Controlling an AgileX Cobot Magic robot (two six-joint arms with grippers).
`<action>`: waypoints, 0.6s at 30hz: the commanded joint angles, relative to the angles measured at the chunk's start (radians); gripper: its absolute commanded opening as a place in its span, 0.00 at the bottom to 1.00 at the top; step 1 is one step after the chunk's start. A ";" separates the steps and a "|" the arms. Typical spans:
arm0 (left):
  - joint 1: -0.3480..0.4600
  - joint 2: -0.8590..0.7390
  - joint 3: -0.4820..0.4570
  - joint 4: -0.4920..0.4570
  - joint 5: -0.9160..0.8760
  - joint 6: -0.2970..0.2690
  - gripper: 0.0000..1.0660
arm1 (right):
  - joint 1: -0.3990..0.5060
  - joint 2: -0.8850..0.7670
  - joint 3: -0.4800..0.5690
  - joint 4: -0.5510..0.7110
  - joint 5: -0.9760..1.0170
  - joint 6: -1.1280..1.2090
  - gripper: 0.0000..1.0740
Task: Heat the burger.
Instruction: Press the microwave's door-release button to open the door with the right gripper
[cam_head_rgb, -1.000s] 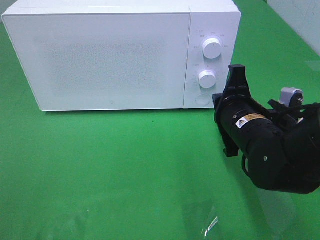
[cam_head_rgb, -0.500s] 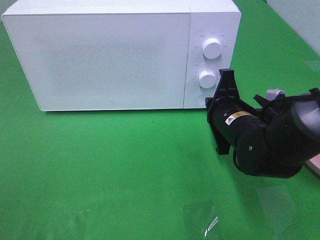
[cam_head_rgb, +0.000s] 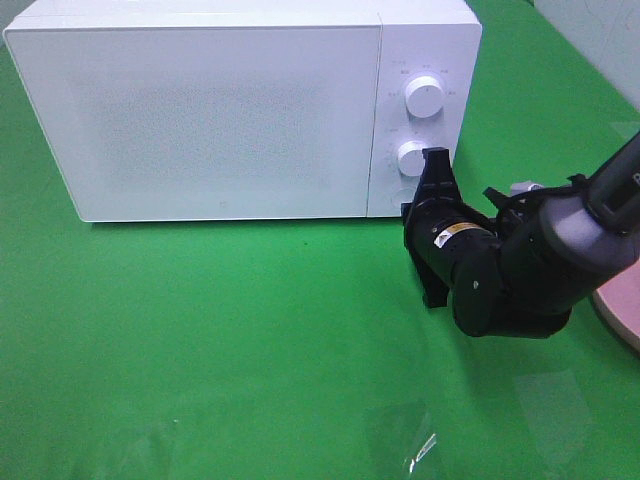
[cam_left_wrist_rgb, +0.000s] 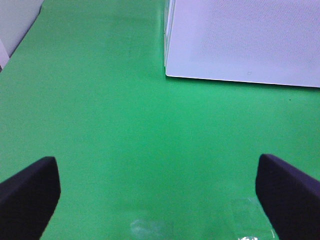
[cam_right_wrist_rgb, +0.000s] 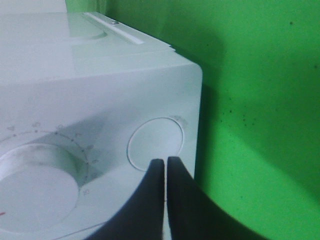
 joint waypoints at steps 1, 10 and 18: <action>-0.003 -0.003 0.000 0.003 0.005 -0.004 0.92 | -0.010 0.011 -0.022 -0.018 0.009 0.001 0.00; -0.003 -0.003 0.000 0.003 0.005 -0.004 0.92 | -0.038 0.036 -0.058 -0.020 0.017 -0.010 0.00; -0.003 -0.003 0.000 0.003 0.005 -0.004 0.92 | -0.061 0.036 -0.098 -0.027 0.031 -0.035 0.00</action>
